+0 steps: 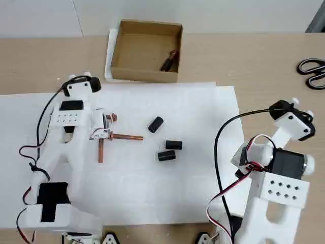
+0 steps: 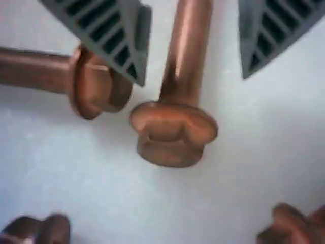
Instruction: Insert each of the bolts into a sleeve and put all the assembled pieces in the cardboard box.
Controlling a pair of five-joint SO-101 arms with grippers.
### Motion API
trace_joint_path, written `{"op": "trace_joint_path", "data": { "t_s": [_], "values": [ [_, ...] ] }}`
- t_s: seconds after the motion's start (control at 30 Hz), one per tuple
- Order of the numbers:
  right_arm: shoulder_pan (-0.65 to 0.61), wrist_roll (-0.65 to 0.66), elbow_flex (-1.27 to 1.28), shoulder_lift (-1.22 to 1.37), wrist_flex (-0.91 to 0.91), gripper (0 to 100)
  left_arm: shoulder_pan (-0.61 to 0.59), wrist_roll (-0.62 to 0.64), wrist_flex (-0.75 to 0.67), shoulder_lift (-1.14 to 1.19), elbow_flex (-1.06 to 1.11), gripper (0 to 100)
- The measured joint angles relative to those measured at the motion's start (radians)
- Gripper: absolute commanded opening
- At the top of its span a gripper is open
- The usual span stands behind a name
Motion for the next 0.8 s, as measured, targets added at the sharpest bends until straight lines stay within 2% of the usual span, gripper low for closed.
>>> {"op": "trace_joint_path", "data": {
  "t_s": [0.2, 0.43, 0.67, 0.8],
  "values": [
    [0.0, 0.0, 0.0, 0.0, 0.0, 0.2, 0.0, 0.0, -0.051, 0.0, 0.031, 12],
    [0.0, 0.0, 0.0, 0.0, 0.0, 0.2, 0.006, 0.0, -0.106, 0.127, -0.008, 2],
    [0.0, 0.0, 0.0, 0.0, 0.0, 0.2, 0.008, 0.0, 0.04, 0.272, -0.203, 1],
    [0.0, 0.0, 0.0, 0.0, 0.0, 0.2, 0.009, 0.0, 0.055, 0.305, -0.236, 1]
  ]
}}
